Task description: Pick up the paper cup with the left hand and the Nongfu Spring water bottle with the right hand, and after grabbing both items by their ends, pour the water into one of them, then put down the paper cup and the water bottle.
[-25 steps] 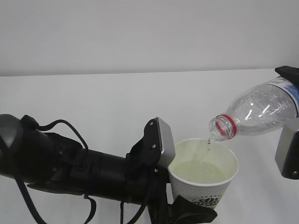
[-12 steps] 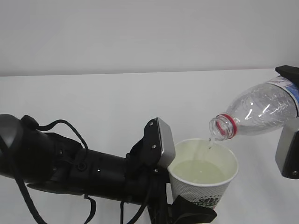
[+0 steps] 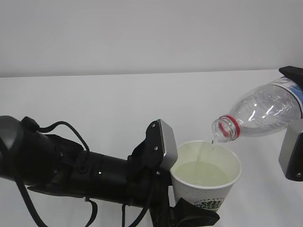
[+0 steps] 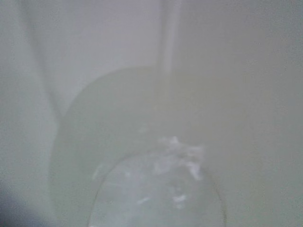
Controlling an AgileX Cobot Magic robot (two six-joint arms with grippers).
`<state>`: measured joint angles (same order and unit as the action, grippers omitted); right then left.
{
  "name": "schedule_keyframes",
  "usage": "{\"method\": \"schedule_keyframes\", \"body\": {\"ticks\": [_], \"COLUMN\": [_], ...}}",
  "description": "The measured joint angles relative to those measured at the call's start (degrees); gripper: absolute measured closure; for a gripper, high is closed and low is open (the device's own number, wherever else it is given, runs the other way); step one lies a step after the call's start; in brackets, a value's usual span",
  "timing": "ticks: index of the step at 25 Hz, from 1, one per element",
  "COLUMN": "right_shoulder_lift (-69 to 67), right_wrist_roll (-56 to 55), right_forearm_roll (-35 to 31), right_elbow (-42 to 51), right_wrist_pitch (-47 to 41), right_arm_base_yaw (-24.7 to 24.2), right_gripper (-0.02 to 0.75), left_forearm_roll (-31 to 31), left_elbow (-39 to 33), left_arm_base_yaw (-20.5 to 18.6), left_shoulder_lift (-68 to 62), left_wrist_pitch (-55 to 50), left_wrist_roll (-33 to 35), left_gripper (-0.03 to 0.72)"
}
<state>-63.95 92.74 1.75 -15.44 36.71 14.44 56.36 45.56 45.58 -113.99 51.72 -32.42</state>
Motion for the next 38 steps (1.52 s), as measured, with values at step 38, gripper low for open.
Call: {"method": "schedule_keyframes", "body": {"ticks": [38], "right_shoulder_lift": [0.0], "right_wrist_roll": [0.0], "right_forearm_roll": [0.0], "right_elbow": [0.0], "right_wrist_pitch": [0.1], "right_arm_base_yaw": [0.0], "right_gripper": [0.273], "left_forearm_roll": [0.0], "left_elbow": [0.0], "left_arm_base_yaw": [0.0], "left_shoulder_lift": [0.0], "left_wrist_pitch": [-0.1], "left_wrist_roll": [0.0], "left_gripper": [0.185]}}
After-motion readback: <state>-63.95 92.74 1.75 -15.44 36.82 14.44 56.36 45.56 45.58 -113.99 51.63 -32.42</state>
